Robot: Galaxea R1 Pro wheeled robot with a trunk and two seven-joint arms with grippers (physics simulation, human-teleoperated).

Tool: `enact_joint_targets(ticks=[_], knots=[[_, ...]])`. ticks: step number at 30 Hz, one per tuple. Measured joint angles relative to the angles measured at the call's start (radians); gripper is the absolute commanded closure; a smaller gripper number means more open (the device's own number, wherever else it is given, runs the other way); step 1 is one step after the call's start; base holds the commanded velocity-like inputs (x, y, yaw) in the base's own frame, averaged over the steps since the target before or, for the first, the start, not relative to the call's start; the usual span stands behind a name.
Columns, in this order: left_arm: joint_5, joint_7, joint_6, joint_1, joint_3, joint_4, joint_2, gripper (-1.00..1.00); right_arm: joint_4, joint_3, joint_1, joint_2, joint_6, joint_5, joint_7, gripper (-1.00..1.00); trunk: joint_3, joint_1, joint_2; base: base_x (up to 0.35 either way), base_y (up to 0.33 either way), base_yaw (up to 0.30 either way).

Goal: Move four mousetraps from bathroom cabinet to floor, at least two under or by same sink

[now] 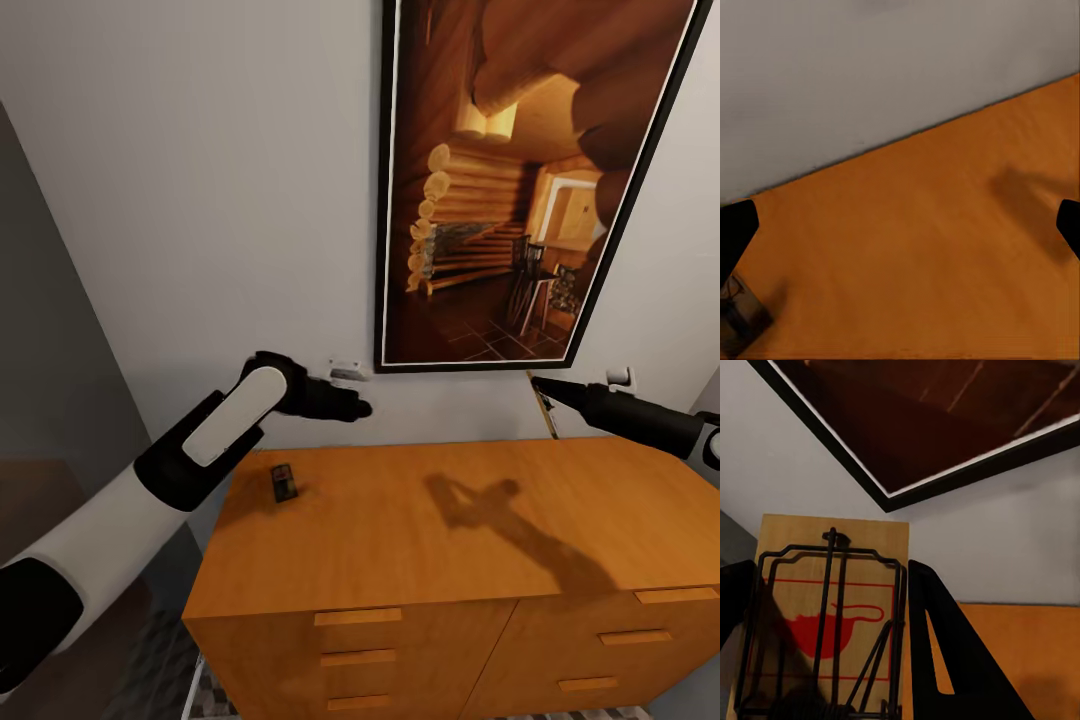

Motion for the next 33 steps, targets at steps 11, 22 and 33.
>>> enact_joint_targets(ticks=[11, 22, 33], knots=[[0.631, 0.633, -0.224, 0.0, -0.01, -0.023, -0.005, -1.0, 0.0, 0.0, 0.0, 0.001, 0.0, 0.0, 0.0, 1.0, 0.0, 0.0, 0.0, 0.0, 0.0, 0.0], [0.669, 0.66, -0.345, 0.001, -0.016, -0.023, -0.013, -1.0, 0.001, 0.001, 0.0, 0.002, -0.001, 0.001, 0.0, 1.0, 0.0, 0.0, 0.0, 0.0, 0.0, 0.0], [0.669, 0.66, -0.403, 0.001, -0.002, -0.012, 0.043, -1.0, 0.003, 0.001, 0.0, 0.005, -0.005, 0.004, -0.001, 1.0, 0.0, 0.0, 0.0, 0.0, 0.0, 0.0]])
